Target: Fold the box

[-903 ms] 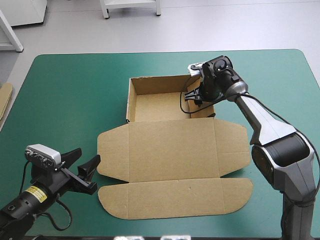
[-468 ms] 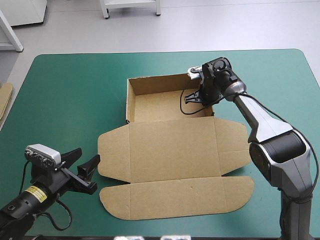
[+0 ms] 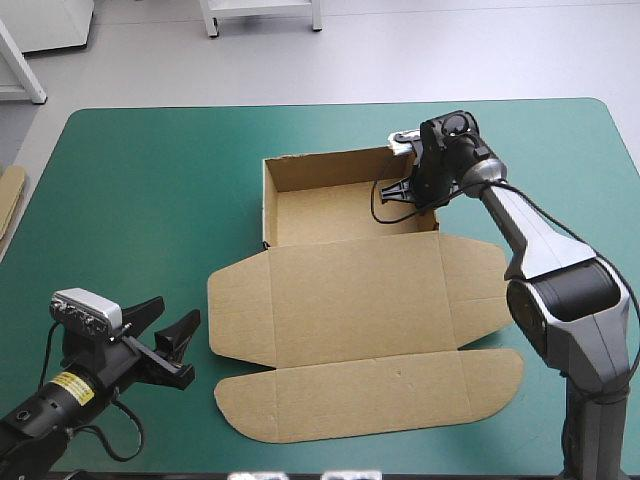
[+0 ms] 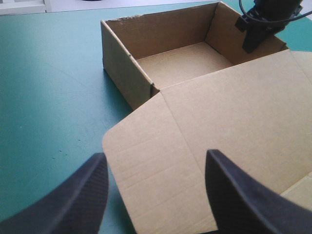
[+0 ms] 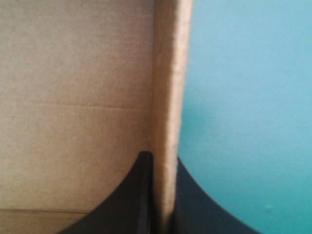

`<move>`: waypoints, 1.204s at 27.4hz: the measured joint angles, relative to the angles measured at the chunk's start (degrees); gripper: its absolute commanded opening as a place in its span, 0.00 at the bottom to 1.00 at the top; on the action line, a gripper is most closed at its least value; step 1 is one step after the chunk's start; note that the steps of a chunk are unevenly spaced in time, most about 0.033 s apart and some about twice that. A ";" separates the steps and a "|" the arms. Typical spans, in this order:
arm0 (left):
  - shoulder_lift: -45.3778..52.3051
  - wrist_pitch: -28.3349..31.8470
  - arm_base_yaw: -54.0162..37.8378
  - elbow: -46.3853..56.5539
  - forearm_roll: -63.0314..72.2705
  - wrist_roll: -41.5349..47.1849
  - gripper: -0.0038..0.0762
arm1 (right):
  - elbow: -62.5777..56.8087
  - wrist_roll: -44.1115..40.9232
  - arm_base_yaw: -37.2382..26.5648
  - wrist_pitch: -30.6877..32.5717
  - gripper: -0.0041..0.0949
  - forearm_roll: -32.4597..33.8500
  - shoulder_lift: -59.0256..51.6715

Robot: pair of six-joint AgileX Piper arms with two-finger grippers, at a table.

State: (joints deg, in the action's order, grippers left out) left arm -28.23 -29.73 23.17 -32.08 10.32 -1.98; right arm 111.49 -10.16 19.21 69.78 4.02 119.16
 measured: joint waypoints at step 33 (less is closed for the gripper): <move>0.00 -1.10 0.00 0.00 0.00 -0.29 0.58 | 0.00 5.16 -34.47 1.27 0.02 -0.60 -2.71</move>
State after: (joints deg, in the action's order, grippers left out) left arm -28.23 -30.83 23.17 -32.08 10.32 -2.27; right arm 111.49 -5.00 -15.26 71.04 3.43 116.44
